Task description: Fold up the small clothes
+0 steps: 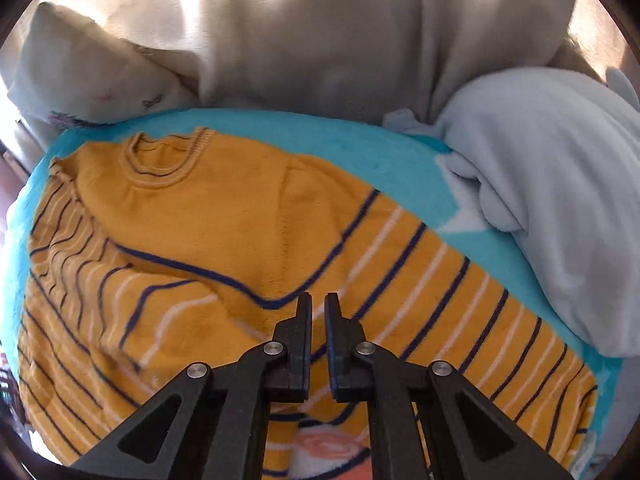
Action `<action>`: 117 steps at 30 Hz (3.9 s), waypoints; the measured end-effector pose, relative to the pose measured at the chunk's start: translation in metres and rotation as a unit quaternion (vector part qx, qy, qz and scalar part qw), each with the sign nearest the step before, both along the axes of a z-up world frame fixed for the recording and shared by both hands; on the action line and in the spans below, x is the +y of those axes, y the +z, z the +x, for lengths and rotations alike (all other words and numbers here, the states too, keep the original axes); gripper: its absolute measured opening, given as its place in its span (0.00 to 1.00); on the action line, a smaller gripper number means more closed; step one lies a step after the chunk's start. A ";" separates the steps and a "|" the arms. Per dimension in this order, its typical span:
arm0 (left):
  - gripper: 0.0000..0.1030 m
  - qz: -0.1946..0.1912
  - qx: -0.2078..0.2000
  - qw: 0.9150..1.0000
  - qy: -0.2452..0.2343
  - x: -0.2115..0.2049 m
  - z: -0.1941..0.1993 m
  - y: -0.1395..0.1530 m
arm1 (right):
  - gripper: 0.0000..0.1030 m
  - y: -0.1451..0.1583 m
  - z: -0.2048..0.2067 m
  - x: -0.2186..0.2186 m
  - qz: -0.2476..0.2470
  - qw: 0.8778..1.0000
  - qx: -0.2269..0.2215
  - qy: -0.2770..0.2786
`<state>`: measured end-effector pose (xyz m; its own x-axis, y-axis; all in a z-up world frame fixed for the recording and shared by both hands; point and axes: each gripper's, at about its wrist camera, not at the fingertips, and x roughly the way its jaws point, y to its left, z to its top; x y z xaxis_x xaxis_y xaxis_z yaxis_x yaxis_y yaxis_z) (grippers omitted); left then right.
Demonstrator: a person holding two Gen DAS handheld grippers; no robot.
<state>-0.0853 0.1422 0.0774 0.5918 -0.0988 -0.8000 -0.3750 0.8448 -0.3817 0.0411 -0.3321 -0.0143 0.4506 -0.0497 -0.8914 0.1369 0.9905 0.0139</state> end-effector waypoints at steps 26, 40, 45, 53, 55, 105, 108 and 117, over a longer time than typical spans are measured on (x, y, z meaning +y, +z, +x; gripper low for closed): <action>0.29 0.008 0.014 1.000 0.022 0.023 -0.011 -0.010 | 0.41 0.018 -0.010 0.008 0.027 0.996 -0.066 -0.051; 0.29 -0.004 0.038 0.999 -0.004 0.023 0.000 -0.030 | 0.43 0.015 -0.035 0.013 0.004 0.997 -0.058 -0.055; 0.29 -0.009 0.041 0.999 -0.026 0.018 0.011 -0.034 | 0.43 0.015 -0.050 0.001 -0.005 0.996 -0.049 -0.076; 0.39 -0.016 0.045 0.996 -0.074 0.011 0.043 -0.051 | 0.46 0.032 -0.073 0.015 0.019 0.995 -0.063 -0.075; 0.39 -0.023 0.057 0.994 -0.095 0.004 0.056 -0.066 | 0.47 0.034 -0.079 0.036 0.018 0.997 -0.060 -0.048; 0.06 -0.171 0.080 0.945 -0.268 -0.028 0.224 -0.123 | 0.64 0.053 0.144 0.337 -0.033 0.964 -0.029 0.264; 0.06 -0.169 0.075 0.945 -0.268 -0.026 0.225 -0.121 | 0.09 0.019 0.176 0.381 -0.081 0.954 0.015 0.289; 0.07 -0.143 0.062 0.949 -0.276 -0.026 0.220 -0.117 | 0.05 -0.017 0.238 0.412 -0.037 0.972 0.036 0.229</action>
